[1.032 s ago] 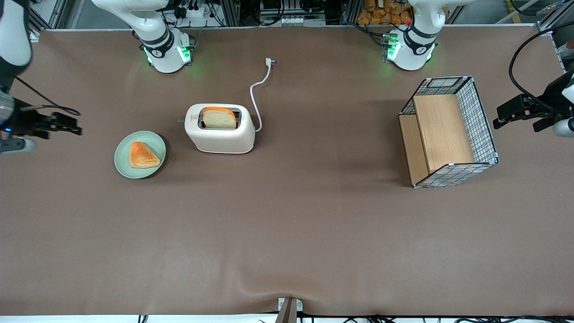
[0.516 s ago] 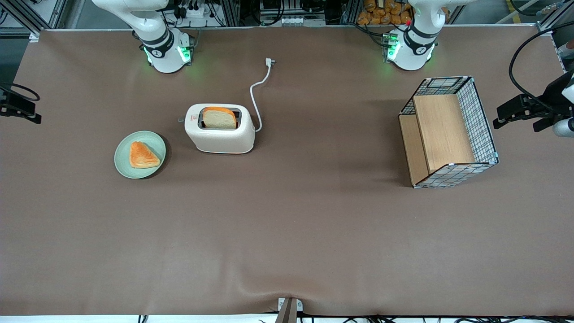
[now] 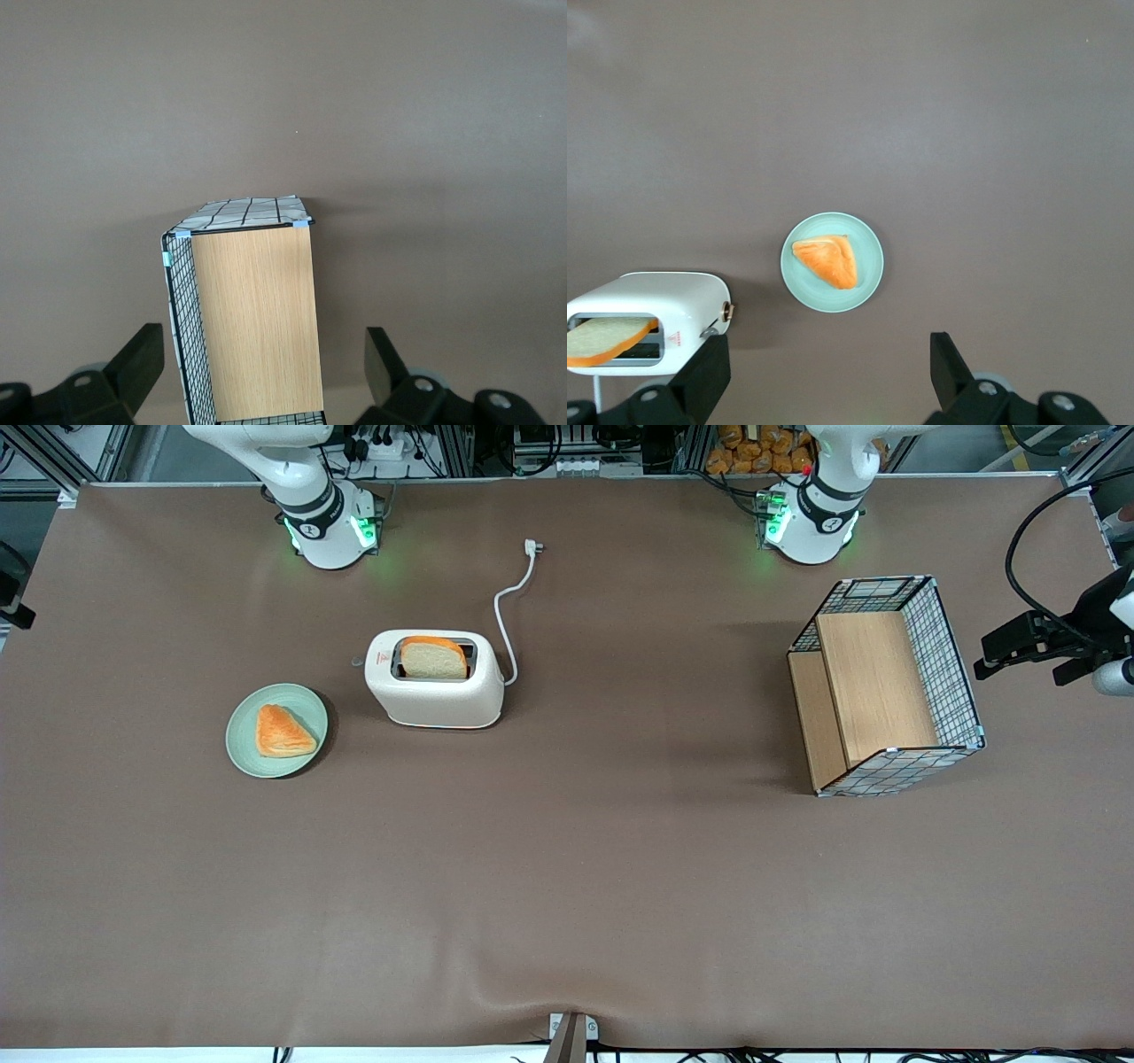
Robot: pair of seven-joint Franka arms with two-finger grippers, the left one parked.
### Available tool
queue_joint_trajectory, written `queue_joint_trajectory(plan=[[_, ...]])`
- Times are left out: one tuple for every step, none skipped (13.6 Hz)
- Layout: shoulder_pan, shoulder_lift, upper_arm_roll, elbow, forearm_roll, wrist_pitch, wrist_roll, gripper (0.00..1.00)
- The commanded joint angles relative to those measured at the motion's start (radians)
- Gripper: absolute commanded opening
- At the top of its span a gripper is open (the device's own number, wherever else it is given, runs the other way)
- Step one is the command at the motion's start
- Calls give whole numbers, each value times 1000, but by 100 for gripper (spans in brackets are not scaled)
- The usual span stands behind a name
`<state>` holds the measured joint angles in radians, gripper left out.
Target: Press toaster button with right arm
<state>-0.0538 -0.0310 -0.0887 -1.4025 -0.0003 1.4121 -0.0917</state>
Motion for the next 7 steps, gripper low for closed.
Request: queue_joint_trajectory(plan=[[-23,-69,18,-82,23,8,49,100],[-24,-78,18,-93,25,8,55,100],[-23,-79,18,-93,25,10,53,100],[-21,-79,20,-93,25,10,53,100],[-18,-79,21,-93,25,8,53,100],[-18,-73,23,-90,25,5,50,100],[-17,-70,26,-89,20,10,47,100]])
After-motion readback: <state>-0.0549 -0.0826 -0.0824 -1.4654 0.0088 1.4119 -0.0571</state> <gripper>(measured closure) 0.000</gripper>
